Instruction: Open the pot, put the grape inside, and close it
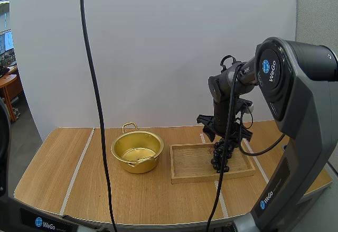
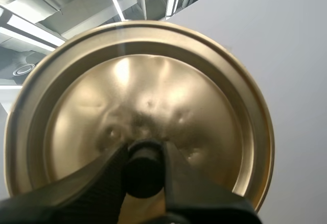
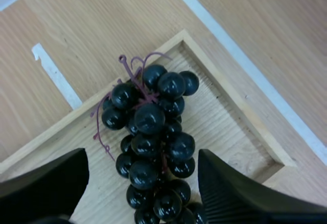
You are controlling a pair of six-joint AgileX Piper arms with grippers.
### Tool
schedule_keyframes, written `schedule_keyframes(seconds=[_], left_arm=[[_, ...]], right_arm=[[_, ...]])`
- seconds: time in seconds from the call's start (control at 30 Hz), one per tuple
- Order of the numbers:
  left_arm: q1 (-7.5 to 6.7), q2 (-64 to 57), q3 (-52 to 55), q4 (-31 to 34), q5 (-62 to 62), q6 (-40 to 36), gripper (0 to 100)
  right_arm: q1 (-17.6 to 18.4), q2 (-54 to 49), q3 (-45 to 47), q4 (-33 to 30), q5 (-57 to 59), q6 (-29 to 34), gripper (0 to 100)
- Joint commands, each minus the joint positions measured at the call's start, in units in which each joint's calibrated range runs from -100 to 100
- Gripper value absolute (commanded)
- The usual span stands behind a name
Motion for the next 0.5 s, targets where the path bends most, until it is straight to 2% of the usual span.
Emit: schedule_keyframes(seconds=[0.0,0.47], left_arm=[[-0.19,-0.39,-0.56,0.42,-2.01,-0.26,0],[-0.19,-0.39,-0.56,0.42,-2.01,-0.26,0]], right_arm=[[-0.31,0.67,-1.02,-1.33,1.25,1.10,100],[-0.31,6.88,-1.02,-1.33,-1.47,1.87,100]])
